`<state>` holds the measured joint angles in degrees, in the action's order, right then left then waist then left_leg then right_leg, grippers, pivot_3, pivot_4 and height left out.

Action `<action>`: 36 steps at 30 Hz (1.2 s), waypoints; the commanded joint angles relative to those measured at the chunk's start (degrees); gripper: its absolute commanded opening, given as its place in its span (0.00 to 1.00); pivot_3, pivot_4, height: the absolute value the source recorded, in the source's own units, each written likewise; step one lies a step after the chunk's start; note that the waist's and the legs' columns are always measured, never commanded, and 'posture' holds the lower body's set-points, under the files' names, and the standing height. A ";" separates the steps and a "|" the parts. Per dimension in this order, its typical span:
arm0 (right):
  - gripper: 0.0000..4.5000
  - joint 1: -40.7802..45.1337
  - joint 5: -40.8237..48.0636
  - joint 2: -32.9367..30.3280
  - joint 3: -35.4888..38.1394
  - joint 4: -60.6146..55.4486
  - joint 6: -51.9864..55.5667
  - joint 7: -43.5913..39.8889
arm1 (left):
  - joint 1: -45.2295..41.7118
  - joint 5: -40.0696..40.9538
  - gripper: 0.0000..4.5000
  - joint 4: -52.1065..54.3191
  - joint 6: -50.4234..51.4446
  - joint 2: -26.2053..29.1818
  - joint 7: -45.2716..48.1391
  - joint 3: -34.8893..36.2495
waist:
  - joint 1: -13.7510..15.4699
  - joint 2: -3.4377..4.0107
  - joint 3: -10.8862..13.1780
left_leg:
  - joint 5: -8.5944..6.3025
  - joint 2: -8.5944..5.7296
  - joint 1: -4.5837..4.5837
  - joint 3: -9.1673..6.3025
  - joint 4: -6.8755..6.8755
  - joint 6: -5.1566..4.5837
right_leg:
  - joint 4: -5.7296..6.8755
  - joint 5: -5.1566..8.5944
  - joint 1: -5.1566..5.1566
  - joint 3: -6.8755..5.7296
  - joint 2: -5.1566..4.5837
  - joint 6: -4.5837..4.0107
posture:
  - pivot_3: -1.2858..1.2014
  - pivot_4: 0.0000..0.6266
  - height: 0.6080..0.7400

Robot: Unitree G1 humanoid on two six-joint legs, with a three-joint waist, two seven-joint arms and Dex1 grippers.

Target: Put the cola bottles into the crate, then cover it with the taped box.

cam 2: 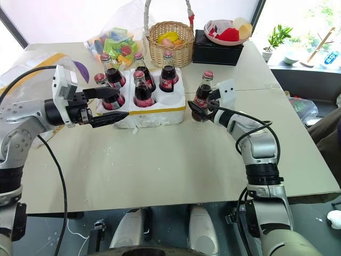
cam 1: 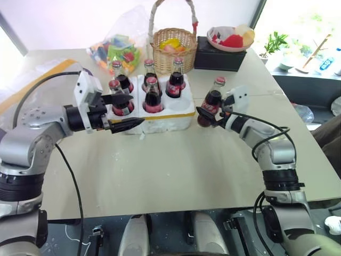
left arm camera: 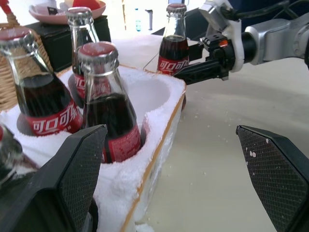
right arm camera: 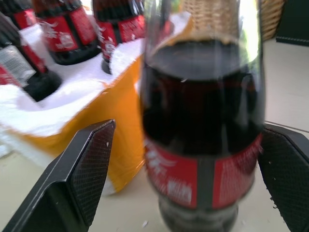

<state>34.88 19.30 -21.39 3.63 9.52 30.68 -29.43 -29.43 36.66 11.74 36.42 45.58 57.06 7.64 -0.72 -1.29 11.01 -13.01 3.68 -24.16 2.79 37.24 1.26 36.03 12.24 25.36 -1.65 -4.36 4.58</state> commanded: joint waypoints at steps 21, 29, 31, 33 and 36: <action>0.63 13.08 10.00 0.94 -0.01 -11.02 2.58 -5.71 | 2.92 0.53 1.00 4.40 -0.71 0.75 -3.27 4.89 | 0.13 0.19 0.14 | 0.00 0.13 -0.19 -0.07 0.01 0.00 | 0.02 0.00 0.18 0.00 0.19 -0.03 | 0.52 0.24 1.00; 0.63 9.77 3.02 2.15 -6.87 -5.90 -1.57 -6.96 | 4.74 0.91 1.00 5.47 -0.58 1.44 -3.88 6.56 | 0.01 0.20 0.15 | 0.00 0.11 -0.22 -0.07 -0.02 0.00 | 0.01 0.00 0.20 -0.01 0.17 -0.02 | 0.52 0.24 1.00; 0.63 9.73 0.95 2.52 -8.59 -4.00 -2.89 -7.27 | 5.14 0.89 1.00 5.60 -0.56 1.60 -3.87 6.92 | 0.05 0.20 0.15 | 0.00 0.12 -0.21 -0.08 -0.04 0.00 | 0.01 0.00 0.20 -0.03 0.17 -0.03 | 0.52 0.24 1.00; 0.63 10.10 -0.64 3.14 -9.78 -1.06 -3.91 -7.63 | 5.39 0.91 1.00 5.63 -0.54 1.74 -3.80 7.23 | 0.04 0.19 0.15 | 0.00 0.11 -0.22 -0.07 -0.01 0.01 | 0.00 0.00 0.20 -0.02 0.16 -0.02 | 0.52 0.24 1.00; 0.86 11.18 -1.69 4.03 -10.22 3.60 -2.93 -7.69 | 5.78 0.98 1.00 5.72 -0.35 2.05 -3.94 7.72 | 0.01 0.19 0.15 | 0.00 0.11 -0.22 -0.07 -0.01 0.01 | 0.00 0.00 0.20 -0.02 0.16 -0.02 | 0.52 0.24 1.00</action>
<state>44.64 18.26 -17.41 -6.66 12.30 27.99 -36.84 -23.34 36.91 15.85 36.72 46.66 53.28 12.92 -0.71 -1.10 11.16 -13.01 3.79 -24.38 2.73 37.23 1.26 36.03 12.23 25.56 -1.66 -4.19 4.55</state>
